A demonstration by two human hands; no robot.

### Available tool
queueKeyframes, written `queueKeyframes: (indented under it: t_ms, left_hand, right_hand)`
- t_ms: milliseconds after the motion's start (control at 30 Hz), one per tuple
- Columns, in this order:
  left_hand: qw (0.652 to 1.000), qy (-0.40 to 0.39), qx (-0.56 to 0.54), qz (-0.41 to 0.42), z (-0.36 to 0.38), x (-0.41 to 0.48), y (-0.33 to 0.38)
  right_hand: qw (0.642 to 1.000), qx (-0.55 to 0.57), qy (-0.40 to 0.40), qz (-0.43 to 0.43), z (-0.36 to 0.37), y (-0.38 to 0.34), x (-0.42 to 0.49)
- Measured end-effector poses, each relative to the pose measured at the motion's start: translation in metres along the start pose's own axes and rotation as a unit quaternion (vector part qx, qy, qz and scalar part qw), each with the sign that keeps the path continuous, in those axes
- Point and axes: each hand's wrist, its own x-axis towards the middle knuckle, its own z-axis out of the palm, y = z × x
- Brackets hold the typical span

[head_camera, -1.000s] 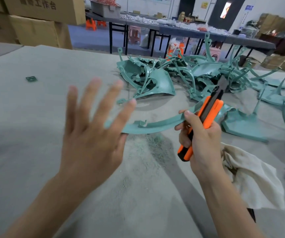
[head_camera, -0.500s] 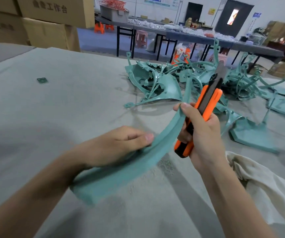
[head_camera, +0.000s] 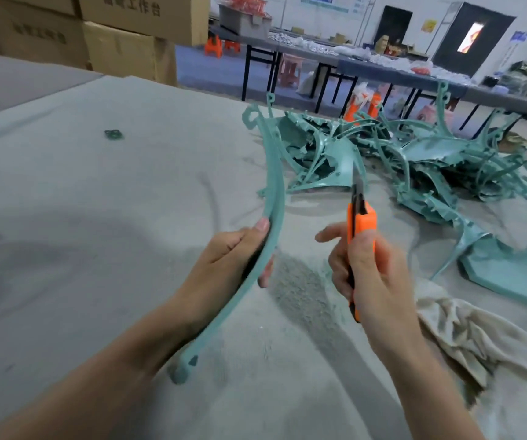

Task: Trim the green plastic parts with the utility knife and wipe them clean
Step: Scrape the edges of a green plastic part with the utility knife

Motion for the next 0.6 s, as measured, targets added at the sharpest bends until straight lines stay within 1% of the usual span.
queueKeyframes:
  t_ms: [67,133,167,233,367,400,500,600]
  left_hand:
    - [0.998,-0.003,-0.06,0.012,0.0,0.003,0.001]
    - [0.989,-0.012,-0.148,0.017,0.001,0.002,0.001]
    - [0.985,-0.008,-0.174,0.012,0.001,0.001,0.001]
    - [0.984,0.015,-0.178,-0.01,0.003,-0.004,0.0]
    - [0.981,0.028,-0.194,-0.013,0.008,-0.009,-0.002]
    - [0.982,0.015,-0.19,-0.006,0.008,-0.009,-0.002]
    - [0.989,-0.057,-0.136,0.017,0.005,-0.006,-0.005]
    - [0.991,-0.082,-0.101,0.014,0.005,-0.004,-0.009]
  right_hand:
    - [0.995,-0.091,-0.04,-0.022,0.002,0.001,-0.005]
    - [0.982,-0.166,-0.072,-0.054,0.005,0.001,-0.01]
    - [0.975,-0.199,-0.078,-0.066,0.006,0.0,-0.012]
    - [0.963,-0.247,-0.082,-0.073,0.011,-0.001,-0.015]
    - [0.956,-0.273,-0.077,-0.071,0.013,-0.001,-0.017]
    - [0.955,-0.279,-0.073,-0.071,0.012,-0.001,-0.016]
    - [0.958,-0.273,-0.063,-0.067,0.008,0.0,-0.014]
    - [0.966,-0.246,-0.06,-0.052,0.003,0.003,-0.01]
